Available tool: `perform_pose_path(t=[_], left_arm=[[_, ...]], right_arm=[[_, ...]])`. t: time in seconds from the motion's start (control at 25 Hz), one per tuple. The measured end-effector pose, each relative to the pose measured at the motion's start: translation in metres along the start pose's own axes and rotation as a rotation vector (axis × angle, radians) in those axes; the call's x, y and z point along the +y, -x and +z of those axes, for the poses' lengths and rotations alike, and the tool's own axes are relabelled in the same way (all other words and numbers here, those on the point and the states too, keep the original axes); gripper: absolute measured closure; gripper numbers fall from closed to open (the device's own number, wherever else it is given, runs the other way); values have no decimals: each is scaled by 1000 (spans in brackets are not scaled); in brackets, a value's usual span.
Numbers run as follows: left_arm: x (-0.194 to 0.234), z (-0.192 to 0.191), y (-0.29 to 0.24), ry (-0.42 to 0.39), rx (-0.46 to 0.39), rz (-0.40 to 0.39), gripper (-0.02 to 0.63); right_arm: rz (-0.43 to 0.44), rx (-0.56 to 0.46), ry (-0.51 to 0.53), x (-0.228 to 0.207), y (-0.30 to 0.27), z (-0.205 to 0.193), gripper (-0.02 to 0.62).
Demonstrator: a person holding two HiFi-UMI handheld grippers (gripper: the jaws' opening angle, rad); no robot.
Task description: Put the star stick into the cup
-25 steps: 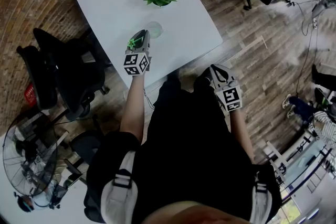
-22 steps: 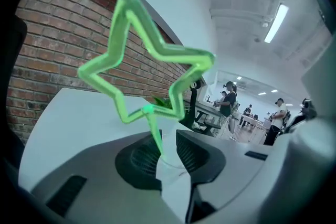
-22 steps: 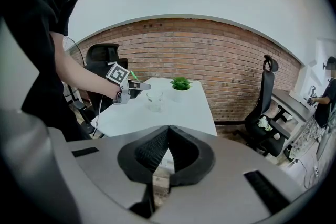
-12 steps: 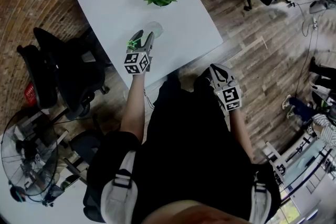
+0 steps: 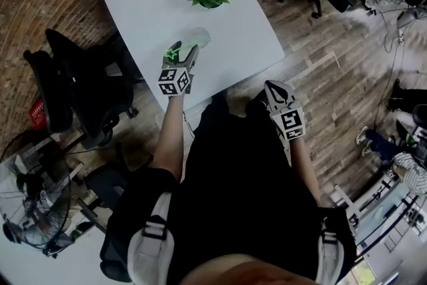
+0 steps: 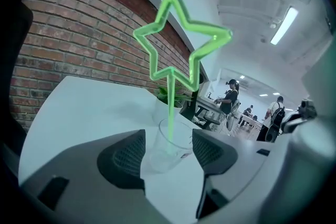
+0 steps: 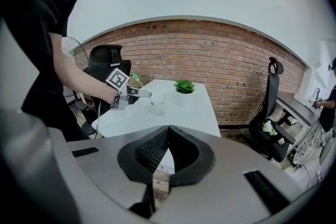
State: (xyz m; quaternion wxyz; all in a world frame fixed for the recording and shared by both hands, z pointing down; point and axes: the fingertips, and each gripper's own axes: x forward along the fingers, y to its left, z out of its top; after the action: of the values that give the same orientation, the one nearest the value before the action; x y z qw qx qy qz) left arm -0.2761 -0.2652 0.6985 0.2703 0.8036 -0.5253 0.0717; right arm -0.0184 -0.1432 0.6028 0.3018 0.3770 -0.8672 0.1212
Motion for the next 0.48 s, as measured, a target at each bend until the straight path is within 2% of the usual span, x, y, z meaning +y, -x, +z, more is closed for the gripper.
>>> perform_pose_path(t=[0.16, 0.48], left_arm=[[1, -4, 9, 10, 4, 4, 327], [-11, -7, 26, 7, 5, -6, 341]], right_arm=[[17, -13, 25, 2, -4, 2, 597], [50, -41, 10, 12, -13, 18, 597]])
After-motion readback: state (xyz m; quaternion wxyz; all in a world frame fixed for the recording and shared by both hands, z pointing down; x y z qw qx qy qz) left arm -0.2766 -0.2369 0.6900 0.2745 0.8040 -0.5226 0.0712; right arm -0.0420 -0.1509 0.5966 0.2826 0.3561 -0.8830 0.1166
